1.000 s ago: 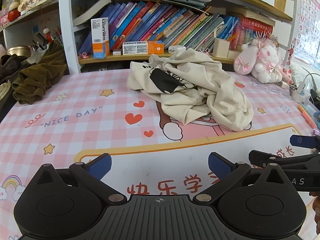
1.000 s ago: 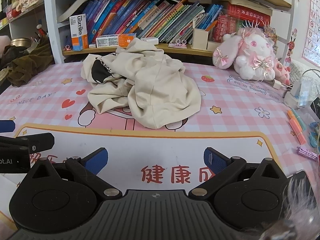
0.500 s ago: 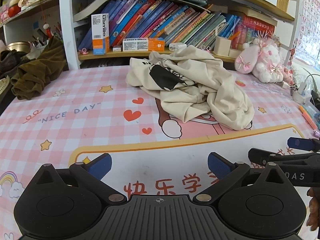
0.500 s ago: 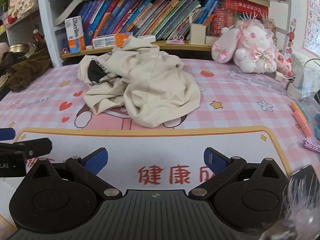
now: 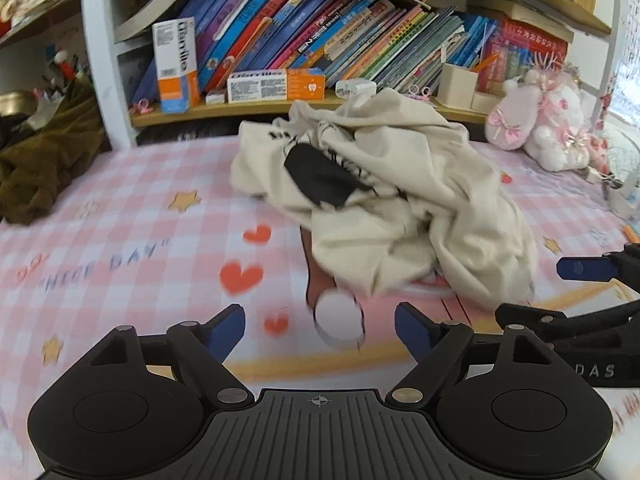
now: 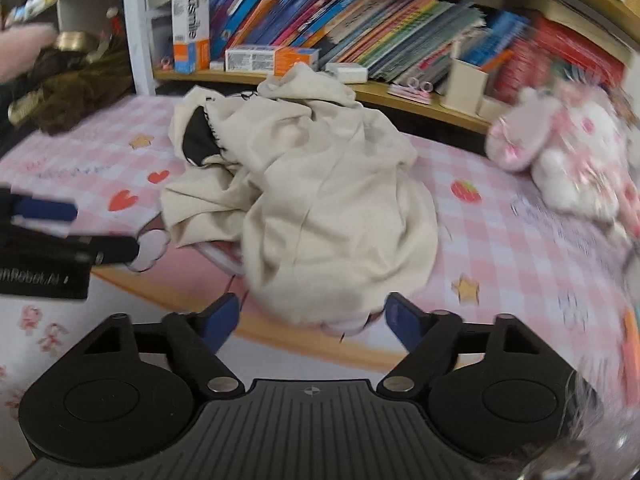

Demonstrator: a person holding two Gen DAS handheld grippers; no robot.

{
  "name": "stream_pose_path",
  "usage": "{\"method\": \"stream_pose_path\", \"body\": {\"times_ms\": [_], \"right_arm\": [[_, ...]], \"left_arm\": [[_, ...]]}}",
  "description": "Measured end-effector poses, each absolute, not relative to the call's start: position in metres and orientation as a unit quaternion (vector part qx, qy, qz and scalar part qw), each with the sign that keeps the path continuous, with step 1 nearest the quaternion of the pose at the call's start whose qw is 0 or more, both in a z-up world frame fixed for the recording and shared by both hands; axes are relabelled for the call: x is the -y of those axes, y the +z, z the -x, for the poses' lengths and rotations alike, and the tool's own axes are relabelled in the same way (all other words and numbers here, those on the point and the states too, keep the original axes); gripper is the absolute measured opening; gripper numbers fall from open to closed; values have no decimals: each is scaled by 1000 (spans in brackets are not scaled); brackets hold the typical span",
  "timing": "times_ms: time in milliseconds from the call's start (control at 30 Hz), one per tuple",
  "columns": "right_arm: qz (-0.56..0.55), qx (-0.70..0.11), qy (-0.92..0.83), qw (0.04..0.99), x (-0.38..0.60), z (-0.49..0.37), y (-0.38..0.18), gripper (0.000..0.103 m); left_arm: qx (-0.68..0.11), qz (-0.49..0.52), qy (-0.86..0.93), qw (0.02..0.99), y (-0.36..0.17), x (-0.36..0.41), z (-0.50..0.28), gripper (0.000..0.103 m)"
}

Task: Fold clothes
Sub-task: 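Grasp the cream T-shirt with the left tool while the right tool grasps it too, then lift the T-shirt with both tools and shake it out in the air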

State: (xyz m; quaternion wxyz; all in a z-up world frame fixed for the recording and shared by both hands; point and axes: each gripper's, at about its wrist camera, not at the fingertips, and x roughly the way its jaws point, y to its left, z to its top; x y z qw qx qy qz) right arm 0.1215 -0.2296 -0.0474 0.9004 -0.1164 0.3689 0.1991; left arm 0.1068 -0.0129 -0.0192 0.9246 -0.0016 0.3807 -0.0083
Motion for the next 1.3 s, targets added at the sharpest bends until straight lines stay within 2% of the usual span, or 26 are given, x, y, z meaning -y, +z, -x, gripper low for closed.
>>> {"method": "stream_pose_path", "body": {"times_ms": [33, 167, 200, 233, 333, 367, 400, 467, 600, 733, 867, 1033, 1300], "right_arm": [[128, -372, 199, 898, 226, -129, -50, 65], [142, -383, 229, 884, 218, -155, -58, 49], [142, -384, 236, 881, 218, -159, -57, 35], [143, -384, 244, 879, 217, -162, -56, 12], [130, -381, 233, 885, 225, -167, -43, 9], [124, -368, 222, 894, 232, -163, -32, 9], [118, -356, 212, 903, 239, -160, -22, 8], [106, -330, 191, 918, 253, -153, -2, 8], [82, -276, 149, 946, 281, -139, 39, 8], [68, -247, 102, 961, 302, -121, 61, 8], [59, -276, 78, 956, 302, -90, 47, 8], [54, -328, 76, 940, 276, -40, 19, 8], [83, -367, 70, 924, 243, 19, -3, 8]], "left_arm": [[-381, -2, -6, 924, -21, 15, -117, 84], [-383, -21, -6, 924, -26, 25, -145, 84], [-385, -27, -6, 923, -28, 28, -151, 84], [-387, -33, -6, 921, -31, 31, -156, 84], [-392, -46, -4, 919, -37, 36, -166, 75], [-395, -47, -5, 917, -38, 37, -169, 59], [-397, -46, -8, 916, -40, 39, -170, 32], [-393, -41, -14, 919, -38, 40, -168, 9], [-366, -21, -8, 930, -27, 27, -147, 6], [-312, 26, 36, 949, 1, -19, -88, 5], [-265, 63, 104, 957, 26, -95, -19, 5], [-261, 90, 179, 944, 17, -191, 57, 5], [-304, 50, 145, 940, -3, -225, 97, 6]]}}
